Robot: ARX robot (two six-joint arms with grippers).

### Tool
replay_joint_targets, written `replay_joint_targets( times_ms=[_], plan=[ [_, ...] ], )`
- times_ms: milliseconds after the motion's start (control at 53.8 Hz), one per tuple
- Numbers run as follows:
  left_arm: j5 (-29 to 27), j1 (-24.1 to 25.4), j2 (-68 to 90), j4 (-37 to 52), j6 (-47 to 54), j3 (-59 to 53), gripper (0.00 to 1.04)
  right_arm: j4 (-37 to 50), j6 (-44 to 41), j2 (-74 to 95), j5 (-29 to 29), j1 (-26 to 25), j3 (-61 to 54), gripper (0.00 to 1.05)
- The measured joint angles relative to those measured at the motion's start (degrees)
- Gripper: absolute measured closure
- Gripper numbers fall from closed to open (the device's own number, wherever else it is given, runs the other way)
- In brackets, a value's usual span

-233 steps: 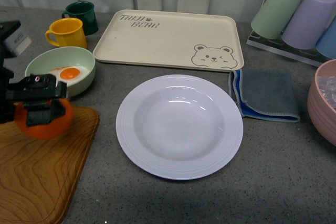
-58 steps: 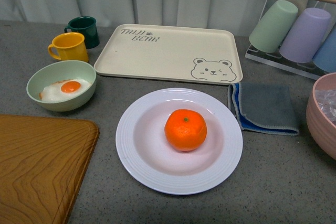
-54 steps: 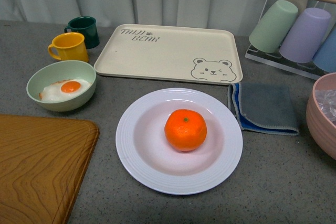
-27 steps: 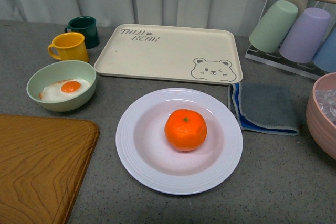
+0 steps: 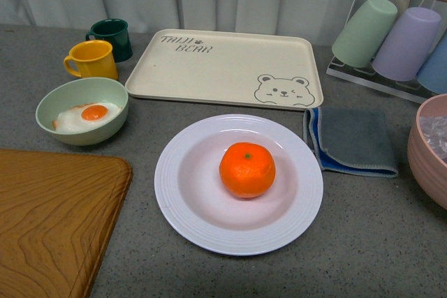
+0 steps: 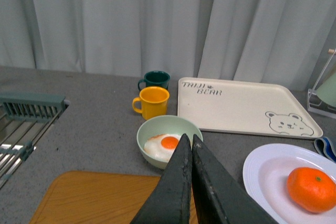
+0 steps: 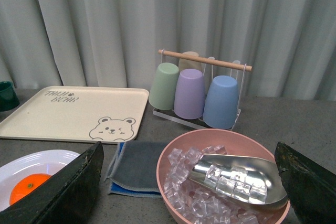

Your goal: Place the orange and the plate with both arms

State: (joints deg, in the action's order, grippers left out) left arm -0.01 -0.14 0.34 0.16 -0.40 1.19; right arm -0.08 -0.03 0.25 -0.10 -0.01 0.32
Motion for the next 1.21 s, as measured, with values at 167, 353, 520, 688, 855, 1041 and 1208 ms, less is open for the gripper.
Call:
replay_joint_targets(
  times_ms=[167,353,520,688,855,1041,1208],
  plan=[
    [0.00,0.00,-0.07,-0.09,-0.02,0.00,0.79,0.00,0.00,0.00,0.00,0.00,0.00,0.09],
    [0.00,0.00,-0.11,-0.13,-0.02,0.00,0.41,0.00,0.00,-0.02,0.00,0.00,0.00,0.09],
    [0.00,0.00,-0.11,-0.13,-0.02,0.00,0.13,0.00,0.00,0.00,0.00,0.00,0.00,0.09],
    [0.00,0.00,-0.11,-0.13,0.13,0.00,0.07,0.00,0.00,0.00,0.00,0.00,0.00,0.09],
    [-0.09,-0.02,-0.11,-0.13,0.13,0.00,0.07,1.60,-6.67,4.42,14.34,4.63,0.17,0.09],
    [0.00,0.00,-0.11,-0.13,0.13,0.00,0.07,12.87,-2.64,26.69,6.40,3.34,5.03,0.09],
    [-0.02,-0.02,-0.11,-0.13,0.13,0.00,0.07,21.29,8.33,53.68,-6.40,1.92,12.94,0.09]
  ],
)
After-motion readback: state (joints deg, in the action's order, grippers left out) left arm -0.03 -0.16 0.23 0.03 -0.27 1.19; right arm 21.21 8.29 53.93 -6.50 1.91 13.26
